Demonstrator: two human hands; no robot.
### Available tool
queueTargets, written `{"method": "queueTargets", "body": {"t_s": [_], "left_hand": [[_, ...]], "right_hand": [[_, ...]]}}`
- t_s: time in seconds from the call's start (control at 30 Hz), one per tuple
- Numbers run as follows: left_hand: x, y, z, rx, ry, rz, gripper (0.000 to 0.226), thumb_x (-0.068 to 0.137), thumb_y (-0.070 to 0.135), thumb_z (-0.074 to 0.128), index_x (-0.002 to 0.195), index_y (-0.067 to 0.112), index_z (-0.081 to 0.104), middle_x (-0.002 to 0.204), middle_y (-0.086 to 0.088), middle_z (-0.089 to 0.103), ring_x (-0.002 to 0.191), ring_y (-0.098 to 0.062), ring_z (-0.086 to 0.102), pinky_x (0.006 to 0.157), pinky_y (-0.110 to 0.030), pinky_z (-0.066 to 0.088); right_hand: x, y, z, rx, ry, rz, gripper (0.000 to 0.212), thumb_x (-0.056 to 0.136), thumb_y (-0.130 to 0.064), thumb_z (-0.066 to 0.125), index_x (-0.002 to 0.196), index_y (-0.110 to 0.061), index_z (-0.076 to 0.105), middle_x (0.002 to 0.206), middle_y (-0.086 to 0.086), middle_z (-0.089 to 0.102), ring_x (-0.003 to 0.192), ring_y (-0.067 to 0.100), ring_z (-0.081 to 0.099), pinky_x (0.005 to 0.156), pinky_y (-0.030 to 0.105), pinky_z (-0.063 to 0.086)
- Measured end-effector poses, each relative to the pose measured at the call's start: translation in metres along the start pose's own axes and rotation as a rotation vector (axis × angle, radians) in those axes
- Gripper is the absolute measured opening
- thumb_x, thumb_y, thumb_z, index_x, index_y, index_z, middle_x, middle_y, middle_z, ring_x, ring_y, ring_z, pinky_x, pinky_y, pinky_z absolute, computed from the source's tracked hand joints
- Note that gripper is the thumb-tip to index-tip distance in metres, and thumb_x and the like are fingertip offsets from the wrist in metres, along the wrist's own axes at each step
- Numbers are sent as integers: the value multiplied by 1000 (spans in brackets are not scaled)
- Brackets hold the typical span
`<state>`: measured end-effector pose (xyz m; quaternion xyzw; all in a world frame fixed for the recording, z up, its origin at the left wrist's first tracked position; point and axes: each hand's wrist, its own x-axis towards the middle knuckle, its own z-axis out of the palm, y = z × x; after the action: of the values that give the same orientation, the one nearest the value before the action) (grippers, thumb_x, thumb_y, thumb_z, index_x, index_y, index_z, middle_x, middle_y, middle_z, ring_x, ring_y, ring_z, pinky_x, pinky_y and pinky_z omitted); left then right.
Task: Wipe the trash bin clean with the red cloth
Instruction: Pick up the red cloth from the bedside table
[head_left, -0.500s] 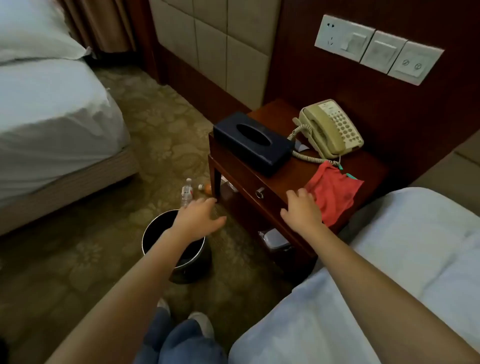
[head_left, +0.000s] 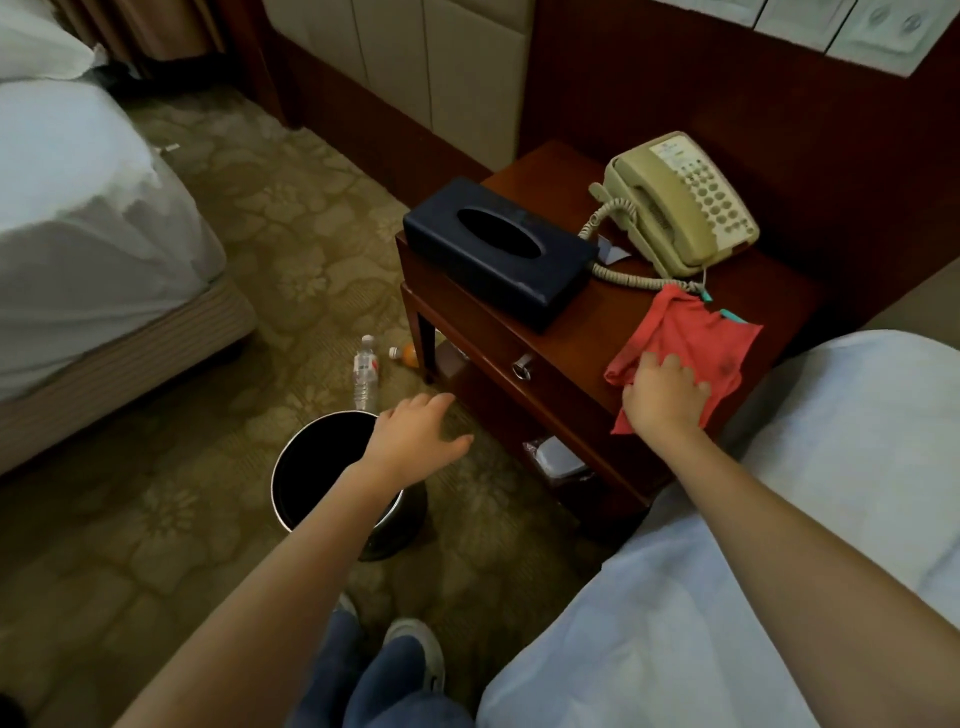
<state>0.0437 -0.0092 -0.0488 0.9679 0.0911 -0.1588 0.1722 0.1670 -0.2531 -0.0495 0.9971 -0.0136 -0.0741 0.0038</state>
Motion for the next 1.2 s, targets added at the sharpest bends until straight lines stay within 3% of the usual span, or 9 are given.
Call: {"method": "queueTargets", "body": {"t_s": [0.13, 0.3, 0.5, 0.63, 0.7, 0.77, 0.87, 1.1, 1.2], "left_hand": [[-5, 4, 4, -47, -26, -20, 65, 90, 52, 50, 144, 20, 32, 138, -5, 47, 128, -23, 43, 105, -43, 37], [-4, 18, -14, -142, 9, 8, 60, 90, 48, 51, 141, 18, 38, 138, -5, 48, 128, -23, 44, 103, -46, 40], [-16, 54, -61, -334, 192, 108, 59, 92, 39, 54, 143, 18, 34, 135, -6, 51, 122, -19, 50, 100, -37, 45], [-34, 64, -96, -415, 339, 198, 63, 91, 30, 58, 146, 21, 29, 133, -10, 49, 120, -24, 49, 99, -44, 44], [-42, 57, -107, -375, 412, 225, 54, 87, 18, 58, 139, 21, 42, 129, -10, 50, 116, -27, 50, 96, -47, 45], [-51, 41, -110, -324, 431, 225, 37, 80, 8, 56, 115, 20, 60, 116, -7, 57, 106, -28, 54, 89, -47, 47], [-64, 14, -106, -351, 347, 141, 23, 77, 2, 53, 84, 23, 59, 83, -2, 62, 85, -27, 60, 76, -45, 50], [-51, -29, -55, -383, 209, 33, 22, 83, 1, 52, 97, 9, 67, 88, -4, 63, 82, -20, 57, 76, -35, 47], [-32, -45, -29, -399, 102, 2, 21, 82, 0, 52, 94, 10, 66, 83, -2, 59, 79, -17, 55, 69, -30, 43]], "right_hand": [[-2, 13, -4, -6, 47, -57, 24, 90, -19, 51, 112, -12, 54, 116, 11, 56, 108, 30, 51, 96, 43, 30], [-13, 12, -37, 246, 421, -210, 16, 86, -16, 55, 100, -8, 58, 99, 8, 59, 93, 27, 55, 85, 41, 33], [-36, -14, -100, 415, 682, -493, 16, 82, -17, 55, 96, -12, 58, 93, 3, 57, 89, 22, 55, 80, 35, 34], [-70, -49, -126, 389, 726, -766, 20, 80, -21, 49, 96, -13, 60, 91, 3, 59, 84, 24, 57, 76, 39, 39], [-87, -66, -128, 349, 698, -898, 22, 82, -23, 47, 98, -14, 60, 91, 3, 59, 83, 22, 57, 74, 35, 37], [-100, -81, -122, 331, 660, -973, 25, 83, -23, 45, 98, -13, 61, 90, 4, 59, 82, 23, 57, 72, 37, 40], [-110, -95, -103, 348, 498, -996, 21, 84, -21, 46, 98, -14, 60, 91, 4, 57, 83, 25, 57, 73, 41, 42], [-113, -134, -46, 508, -281, -839, 33, 80, -33, 59, 111, -22, 51, 101, -4, 60, 96, 18, 57, 84, 42, 46], [-102, -149, -14, 492, -390, -770, 19, 80, -32, 61, 95, -21, 57, 92, -2, 62, 90, 22, 60, 79, 42, 49]]}}
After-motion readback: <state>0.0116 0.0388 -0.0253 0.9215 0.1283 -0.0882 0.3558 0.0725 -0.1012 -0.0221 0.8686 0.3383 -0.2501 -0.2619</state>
